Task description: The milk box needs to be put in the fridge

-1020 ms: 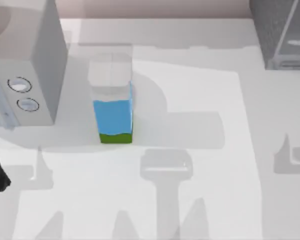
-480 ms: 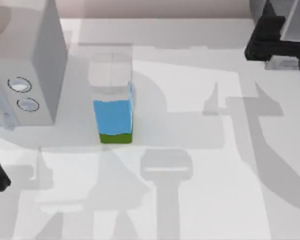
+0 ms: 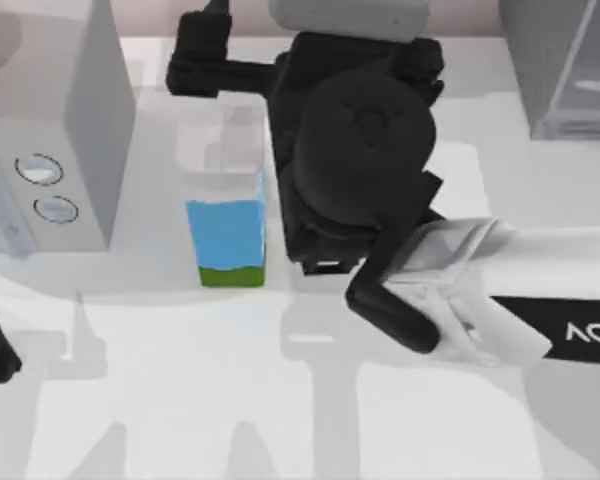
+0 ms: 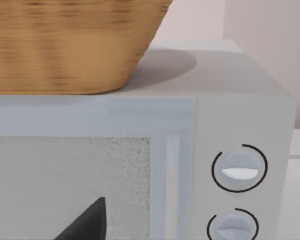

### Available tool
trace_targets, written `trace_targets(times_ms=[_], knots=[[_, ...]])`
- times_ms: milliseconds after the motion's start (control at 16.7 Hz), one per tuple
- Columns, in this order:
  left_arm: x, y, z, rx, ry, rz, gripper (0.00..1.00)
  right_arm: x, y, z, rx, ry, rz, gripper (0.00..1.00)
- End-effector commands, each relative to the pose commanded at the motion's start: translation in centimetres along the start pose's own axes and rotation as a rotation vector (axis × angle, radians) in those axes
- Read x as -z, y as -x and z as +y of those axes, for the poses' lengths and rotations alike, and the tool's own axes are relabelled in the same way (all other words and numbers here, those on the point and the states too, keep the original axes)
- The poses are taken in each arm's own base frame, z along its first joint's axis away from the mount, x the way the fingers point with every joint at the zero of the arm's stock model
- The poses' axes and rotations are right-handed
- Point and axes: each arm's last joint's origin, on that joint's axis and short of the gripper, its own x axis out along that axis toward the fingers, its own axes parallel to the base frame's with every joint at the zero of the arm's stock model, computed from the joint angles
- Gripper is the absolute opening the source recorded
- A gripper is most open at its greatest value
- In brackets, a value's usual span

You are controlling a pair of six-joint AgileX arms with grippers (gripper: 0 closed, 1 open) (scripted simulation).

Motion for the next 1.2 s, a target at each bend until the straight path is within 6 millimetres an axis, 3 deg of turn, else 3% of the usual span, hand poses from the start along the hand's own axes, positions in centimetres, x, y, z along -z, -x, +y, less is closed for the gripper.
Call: trace_targets(times_ms=[120, 300, 480, 660, 840, 1200], knots=[[0.0, 0.0, 0.0, 0.0, 0.0, 0.0, 1.0, 3.8, 0.4, 2.7, 0.003, 0.006, 0.007, 1.0], [0.0, 0.0, 0.0, 0.0, 0.0, 0.0, 1.0, 10.0, 1.3, 4.7, 0.031, 0.058, 0.038, 1.0], [0.0, 0.0, 0.0, 0.0, 0.0, 0.0, 1.0, 15.6, 2.1, 4.5, 0.075, 0.138, 0.076, 1.0], [0.0, 0.0, 0.0, 0.0, 0.0, 0.0, 1.0, 20.0, 2.7, 3.5, 0.12, 0.215, 0.108, 1.0], [0.0, 0.0, 0.0, 0.0, 0.0, 0.0, 1.0, 22.4, 3.1, 2.6, 0.147, 0.261, 0.126, 1.0], [0.0, 0.0, 0.0, 0.0, 0.0, 0.0, 1.0, 22.6, 3.1, 2.4, 0.151, 0.267, 0.128, 1.0]])
